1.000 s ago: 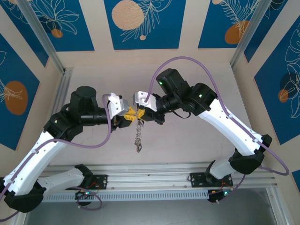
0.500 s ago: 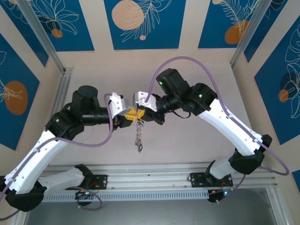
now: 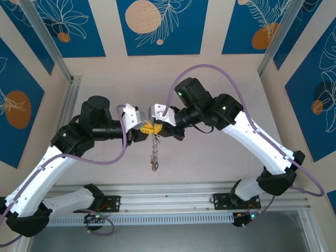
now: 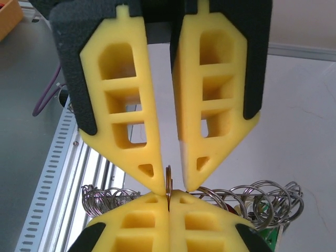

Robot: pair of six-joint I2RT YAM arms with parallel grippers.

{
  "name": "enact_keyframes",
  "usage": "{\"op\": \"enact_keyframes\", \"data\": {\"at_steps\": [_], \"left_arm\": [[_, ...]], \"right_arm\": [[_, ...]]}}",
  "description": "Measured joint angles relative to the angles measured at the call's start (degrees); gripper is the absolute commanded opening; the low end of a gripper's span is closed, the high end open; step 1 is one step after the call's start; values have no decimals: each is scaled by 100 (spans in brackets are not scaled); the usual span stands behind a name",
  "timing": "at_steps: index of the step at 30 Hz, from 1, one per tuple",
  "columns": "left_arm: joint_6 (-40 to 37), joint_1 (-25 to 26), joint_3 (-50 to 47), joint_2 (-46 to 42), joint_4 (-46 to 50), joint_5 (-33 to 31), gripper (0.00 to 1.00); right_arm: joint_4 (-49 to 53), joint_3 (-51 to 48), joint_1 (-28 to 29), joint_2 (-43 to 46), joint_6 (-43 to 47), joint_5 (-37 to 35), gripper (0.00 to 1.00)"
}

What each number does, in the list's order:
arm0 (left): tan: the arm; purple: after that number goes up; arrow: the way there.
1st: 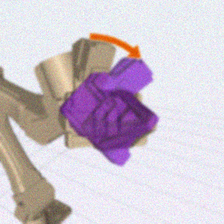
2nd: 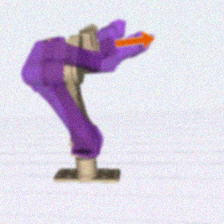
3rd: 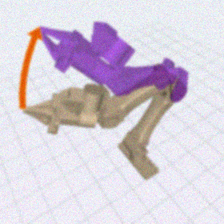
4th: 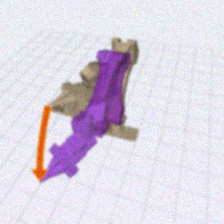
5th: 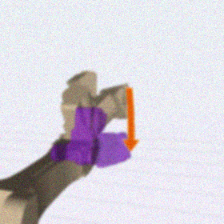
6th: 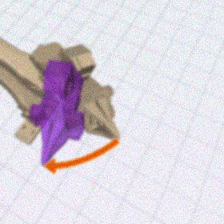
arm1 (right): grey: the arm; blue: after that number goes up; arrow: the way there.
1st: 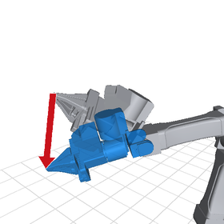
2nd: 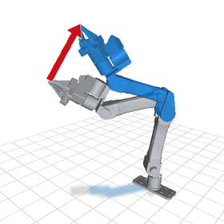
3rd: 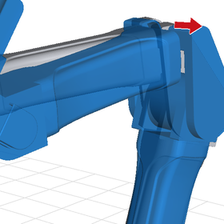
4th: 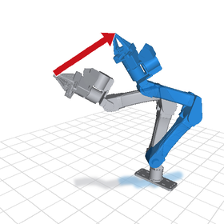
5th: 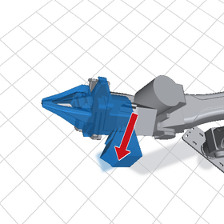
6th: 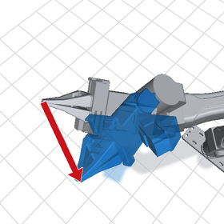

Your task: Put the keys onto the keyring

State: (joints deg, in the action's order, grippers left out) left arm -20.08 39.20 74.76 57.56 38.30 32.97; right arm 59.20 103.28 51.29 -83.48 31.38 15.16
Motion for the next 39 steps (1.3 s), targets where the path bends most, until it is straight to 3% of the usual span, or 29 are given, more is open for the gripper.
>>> {"op": "enact_keyframes", "data": {"at_steps": [11, 15, 22, 25, 28, 31, 39], "left_arm": [[0, 7, 0, 15, 7, 2, 15], [-26, 9, 0, 44, 13, 50, 0], [-42, 9, 0, 42, -11, 208, 0], [-20, 9, 0, 31, -57, 267, 0], [24, 9, -37, -22, -55, 267, 0], [55, 9, -63, -79, -61, 282, 0], [256, 9, -85, -184, -361, 470, 0]], "right_arm": [[-190, -195, 9, 125, 17, -22, 0], [-258, -273, 9, 170, 17, -94, 0], [-295, -326, 9, 251, 15, -101, 0], [-365, -385, 13, 317, -24, -81, 26], [-675, -555, 13, 490, -109, -55, 38], [-929, -861, 4, 752, -271, 4, 41], [-1279, -1740, -354, 1329, -826, 605, 33]]}}
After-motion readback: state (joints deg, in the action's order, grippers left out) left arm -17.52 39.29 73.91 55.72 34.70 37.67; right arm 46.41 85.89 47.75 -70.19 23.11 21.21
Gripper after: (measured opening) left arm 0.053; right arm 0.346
